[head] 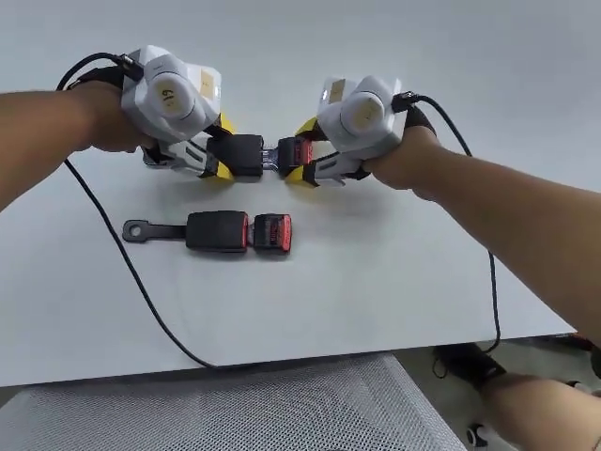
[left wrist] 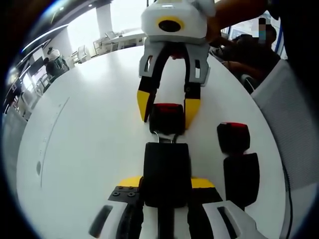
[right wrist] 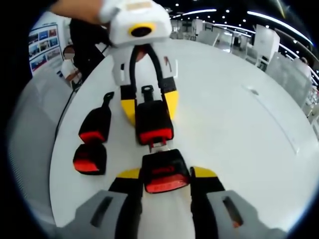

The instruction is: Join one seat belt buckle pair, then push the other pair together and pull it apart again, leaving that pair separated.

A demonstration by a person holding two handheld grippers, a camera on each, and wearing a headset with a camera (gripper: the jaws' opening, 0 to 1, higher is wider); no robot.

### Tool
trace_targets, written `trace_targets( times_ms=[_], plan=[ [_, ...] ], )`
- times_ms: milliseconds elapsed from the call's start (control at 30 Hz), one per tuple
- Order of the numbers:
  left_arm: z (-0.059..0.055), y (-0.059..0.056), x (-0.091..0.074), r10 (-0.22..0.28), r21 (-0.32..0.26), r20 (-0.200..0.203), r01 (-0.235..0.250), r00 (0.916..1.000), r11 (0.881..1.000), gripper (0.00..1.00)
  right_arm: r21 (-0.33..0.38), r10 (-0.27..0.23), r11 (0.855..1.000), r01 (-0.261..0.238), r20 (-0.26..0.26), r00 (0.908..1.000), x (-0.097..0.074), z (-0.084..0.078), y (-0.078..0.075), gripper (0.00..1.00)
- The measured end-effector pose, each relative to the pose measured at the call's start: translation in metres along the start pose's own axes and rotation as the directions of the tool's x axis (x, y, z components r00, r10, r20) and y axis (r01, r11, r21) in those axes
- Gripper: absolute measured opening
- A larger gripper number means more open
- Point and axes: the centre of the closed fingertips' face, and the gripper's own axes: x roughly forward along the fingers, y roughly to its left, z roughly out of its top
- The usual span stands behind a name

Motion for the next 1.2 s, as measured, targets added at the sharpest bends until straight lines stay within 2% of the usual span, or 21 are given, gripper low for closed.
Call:
trace_targets(
  times_ms=[167,233,433,800,1100,1200],
  plan=[
    [0.000,0.000,0.000,0.003,-0.008,0.005,-0.003,1.0000,1.000,0.34,-0.011,0.017,1.000,-0.017,0.013,0.9998,-0.004,-0.004,0.003,0.37],
    [0.000,0.000,0.000,0.001,-0.005,0.000,-0.001,1.0000,1.000,0.34,0.023,0.027,0.999,-0.028,0.021,0.9994,-0.009,-0.008,0.003,0.37],
    [0.000,0.000,-0.001,0.002,-0.011,0.006,-0.002,1.0000,1.000,0.34,0.040,0.022,0.999,-0.024,0.028,0.9994,-0.020,-0.016,0.003,0.37],
    [0.000,0.000,-0.002,0.003,-0.015,0.010,-0.003,1.0000,1.000,0.34,0.011,-0.002,1.000,0.002,0.021,0.9998,-0.038,-0.036,-0.004,0.37],
    [0.000,0.001,-0.002,0.003,-0.018,0.013,-0.003,0.9999,1.000,0.34,0.020,-0.014,1.000,0.013,0.028,0.9995,-0.052,-0.052,-0.008,0.37],
    [0.000,0.001,-0.002,0.003,-0.020,0.014,-0.002,0.9999,1.000,0.34,0.028,-0.012,1.000,0.012,0.018,0.9998,-0.055,-0.064,-0.010,0.37]
  ],
)
